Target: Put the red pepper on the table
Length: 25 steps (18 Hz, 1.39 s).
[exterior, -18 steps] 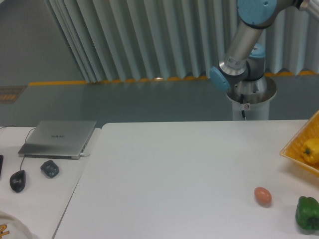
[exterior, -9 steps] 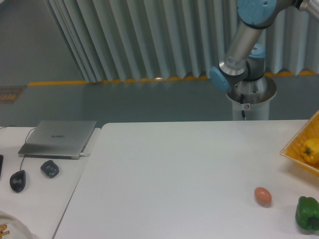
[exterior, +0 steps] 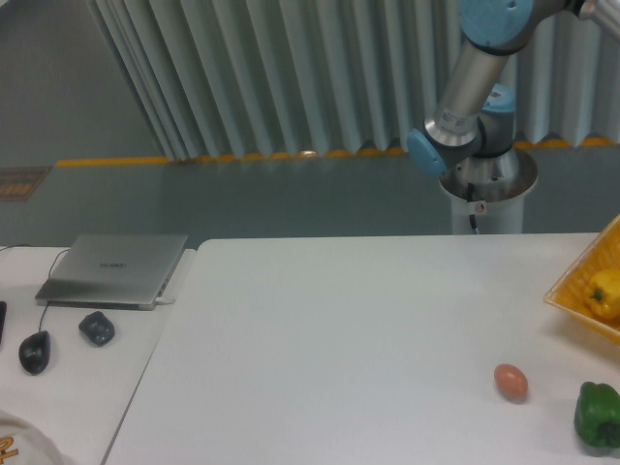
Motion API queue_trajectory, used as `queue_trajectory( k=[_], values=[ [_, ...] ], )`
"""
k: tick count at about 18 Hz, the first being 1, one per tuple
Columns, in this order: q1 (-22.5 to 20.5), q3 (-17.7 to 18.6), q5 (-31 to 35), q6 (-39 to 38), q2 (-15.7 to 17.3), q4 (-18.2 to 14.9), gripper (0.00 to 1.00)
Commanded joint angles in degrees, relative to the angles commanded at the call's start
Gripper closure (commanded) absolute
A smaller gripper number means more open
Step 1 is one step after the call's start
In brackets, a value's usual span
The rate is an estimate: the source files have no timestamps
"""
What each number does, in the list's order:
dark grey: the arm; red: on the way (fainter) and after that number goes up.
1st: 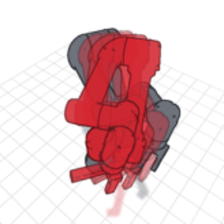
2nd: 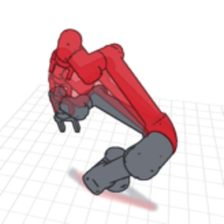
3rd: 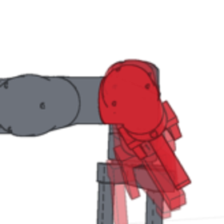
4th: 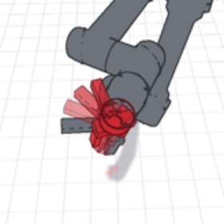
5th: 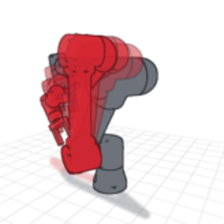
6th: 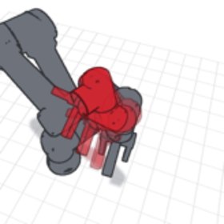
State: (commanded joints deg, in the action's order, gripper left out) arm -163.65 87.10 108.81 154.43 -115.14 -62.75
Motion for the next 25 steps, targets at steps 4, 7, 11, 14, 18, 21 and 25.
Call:
queue_trajectory(
  k=[4,7,11,14,18,21,25],
  values=[
    [1.31,-2.89,-0.53,-3.59,0.97,-4.47,0.48],
    [3.6,-4.74,-0.79,-9.83,1.67,-7.47,0.48],
    [5.97,-5.71,-1.14,-16.33,2.2,-8.35,0.48],
    [8.6,-5.89,-2.45,-23.61,2.72,-8.53,0.48],
    [9.4,-5.19,-10.98,-32.6,4.13,-10.72,0.48],
    [10.02,-4.83,-14.66,-38.92,5.01,-12.56,0.48],
    [11.07,-4.83,-18.45,-44.38,6.24,-14.76,0.48]
  ],
)
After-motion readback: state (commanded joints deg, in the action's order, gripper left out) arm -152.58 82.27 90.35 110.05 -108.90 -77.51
